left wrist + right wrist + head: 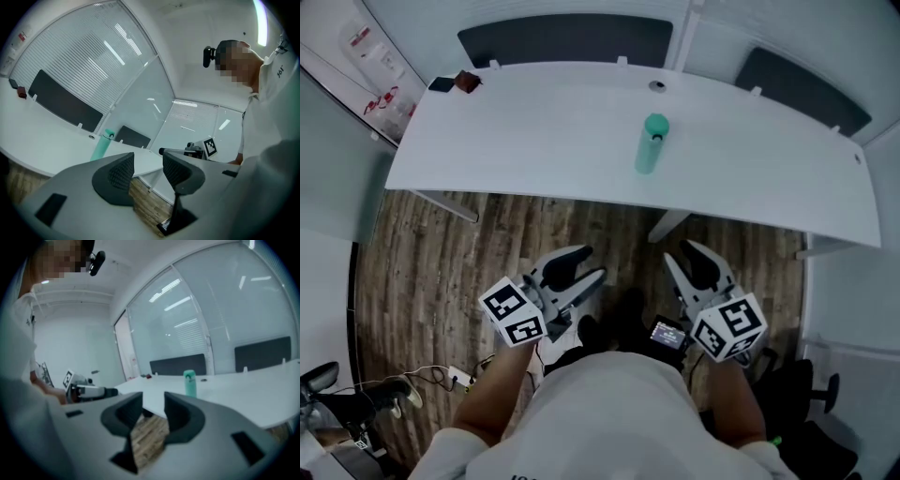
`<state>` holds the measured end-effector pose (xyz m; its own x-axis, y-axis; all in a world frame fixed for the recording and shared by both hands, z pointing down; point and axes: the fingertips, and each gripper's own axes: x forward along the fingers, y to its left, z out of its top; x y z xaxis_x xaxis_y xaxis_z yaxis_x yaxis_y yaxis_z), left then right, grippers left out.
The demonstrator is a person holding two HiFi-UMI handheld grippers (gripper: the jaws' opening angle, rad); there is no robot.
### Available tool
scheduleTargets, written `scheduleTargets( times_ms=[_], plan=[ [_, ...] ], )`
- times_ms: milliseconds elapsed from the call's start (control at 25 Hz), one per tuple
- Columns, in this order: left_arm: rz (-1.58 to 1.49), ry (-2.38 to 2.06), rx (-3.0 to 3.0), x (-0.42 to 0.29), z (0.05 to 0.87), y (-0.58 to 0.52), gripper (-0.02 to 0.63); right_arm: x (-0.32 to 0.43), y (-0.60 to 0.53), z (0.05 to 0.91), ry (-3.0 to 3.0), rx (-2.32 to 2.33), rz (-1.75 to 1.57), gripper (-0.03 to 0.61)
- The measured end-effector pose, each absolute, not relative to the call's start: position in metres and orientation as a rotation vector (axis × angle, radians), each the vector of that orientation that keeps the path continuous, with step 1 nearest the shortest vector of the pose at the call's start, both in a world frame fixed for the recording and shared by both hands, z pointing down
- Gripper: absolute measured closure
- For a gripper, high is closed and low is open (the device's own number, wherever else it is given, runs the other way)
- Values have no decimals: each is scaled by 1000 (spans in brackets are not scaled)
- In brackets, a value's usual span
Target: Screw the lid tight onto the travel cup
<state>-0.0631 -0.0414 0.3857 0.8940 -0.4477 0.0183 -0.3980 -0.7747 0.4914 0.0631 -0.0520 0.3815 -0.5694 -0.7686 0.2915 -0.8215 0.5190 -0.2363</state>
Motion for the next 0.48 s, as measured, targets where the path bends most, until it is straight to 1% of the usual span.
scheduleTargets(
  times_ms=[480],
  plan=[
    [-90, -706, 2554, -8, 397, -100, 408, 118, -116, 390, -2646, 1293, 532, 440]
  ],
)
